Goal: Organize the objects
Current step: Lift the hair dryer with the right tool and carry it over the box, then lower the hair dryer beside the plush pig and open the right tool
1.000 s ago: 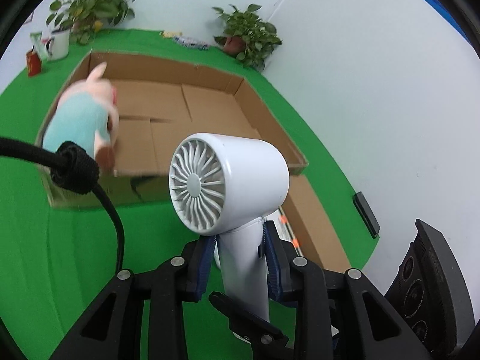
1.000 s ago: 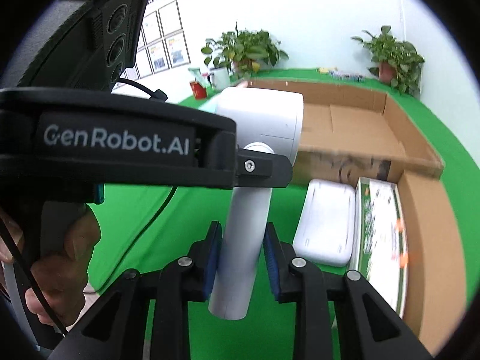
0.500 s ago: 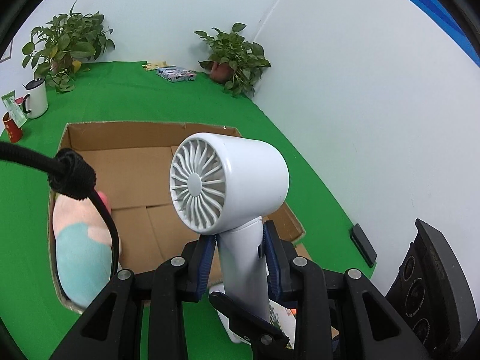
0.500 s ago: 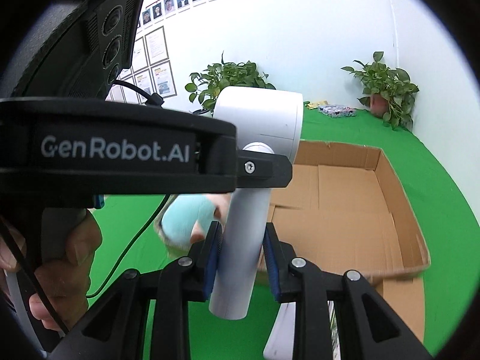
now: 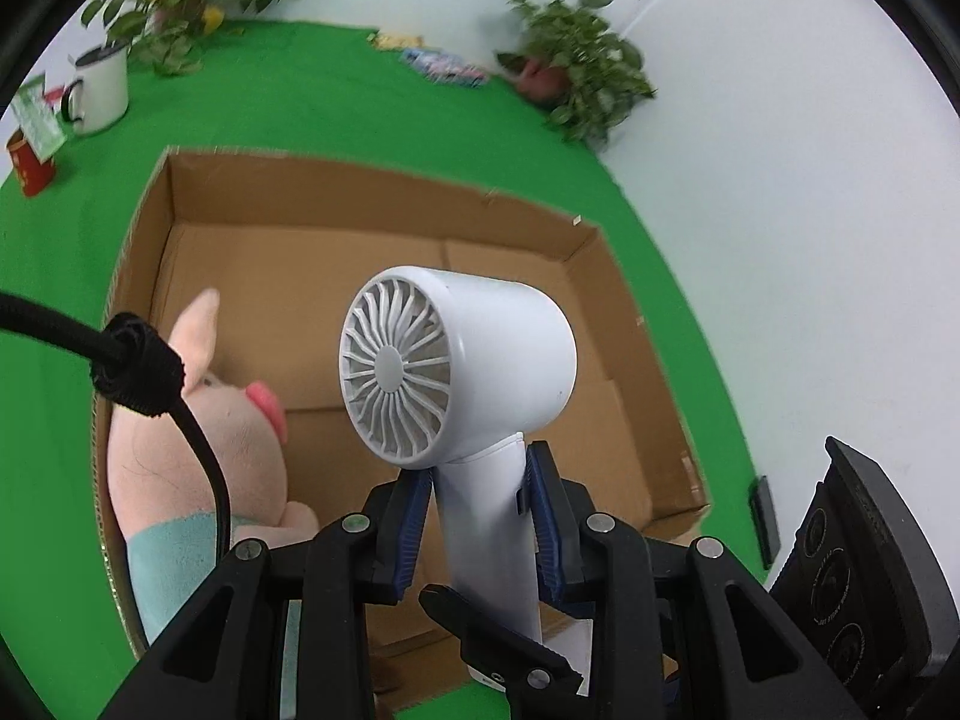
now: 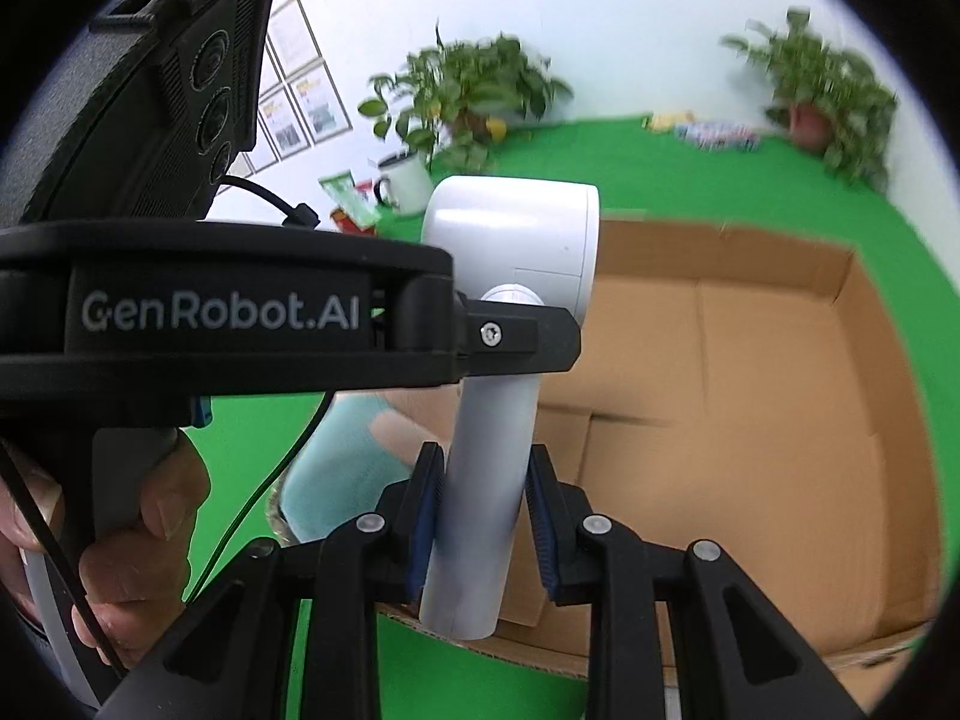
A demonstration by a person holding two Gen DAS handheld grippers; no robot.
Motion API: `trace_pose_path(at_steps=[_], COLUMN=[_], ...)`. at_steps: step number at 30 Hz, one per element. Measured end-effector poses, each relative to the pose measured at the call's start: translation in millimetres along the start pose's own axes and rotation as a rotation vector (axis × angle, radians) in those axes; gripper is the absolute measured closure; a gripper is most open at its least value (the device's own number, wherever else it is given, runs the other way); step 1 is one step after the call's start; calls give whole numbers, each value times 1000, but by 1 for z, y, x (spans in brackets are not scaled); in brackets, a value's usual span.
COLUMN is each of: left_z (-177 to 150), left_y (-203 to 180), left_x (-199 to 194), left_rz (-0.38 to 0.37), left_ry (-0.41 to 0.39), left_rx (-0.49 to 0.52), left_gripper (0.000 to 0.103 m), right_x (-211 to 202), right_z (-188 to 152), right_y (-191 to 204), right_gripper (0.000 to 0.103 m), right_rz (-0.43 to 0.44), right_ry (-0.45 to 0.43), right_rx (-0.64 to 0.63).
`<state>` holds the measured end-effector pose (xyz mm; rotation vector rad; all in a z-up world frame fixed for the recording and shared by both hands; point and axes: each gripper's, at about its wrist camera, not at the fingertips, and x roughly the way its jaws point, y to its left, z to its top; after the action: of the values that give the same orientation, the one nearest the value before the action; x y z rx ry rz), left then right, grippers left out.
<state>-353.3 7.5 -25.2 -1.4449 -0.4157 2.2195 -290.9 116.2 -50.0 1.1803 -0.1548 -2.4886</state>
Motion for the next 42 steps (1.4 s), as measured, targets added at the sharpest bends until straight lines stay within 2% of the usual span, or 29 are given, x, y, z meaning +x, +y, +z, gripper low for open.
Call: trace_pose_path(at_steps=[7, 12, 19, 31, 32, 35, 38, 42], left_z=[-1, 3, -19, -21, -21, -16, -13, -13], left_y=[22, 17, 8, 8, 7, 4, 9, 10], left_x=[44, 53, 58, 66, 65, 57, 50, 44], left_rz=[69, 98, 178, 280, 297, 396, 351, 339], left_ry=[83, 108, 161, 248, 248, 206, 200, 191], left_rx=[-32, -17, 1, 6, 11, 47, 7, 4], left_gripper=[74, 73, 70, 66, 65, 45, 42, 42], right_x=[38, 36, 32, 25, 24, 25, 21, 20], right_z=[-30, -43, -51, -67, -69, -76, -80, -85], right_y=[-9, -6, -12, -24, -26, -33, -33, -30], right_gripper=[77, 78, 80, 80, 80, 78, 76, 76], right_rz=[63, 74, 84, 102, 102, 86, 89, 72], right_ry=[85, 91, 103, 116, 116, 133, 126, 130], right_rx=[88, 104, 140, 197, 203, 229, 213, 199])
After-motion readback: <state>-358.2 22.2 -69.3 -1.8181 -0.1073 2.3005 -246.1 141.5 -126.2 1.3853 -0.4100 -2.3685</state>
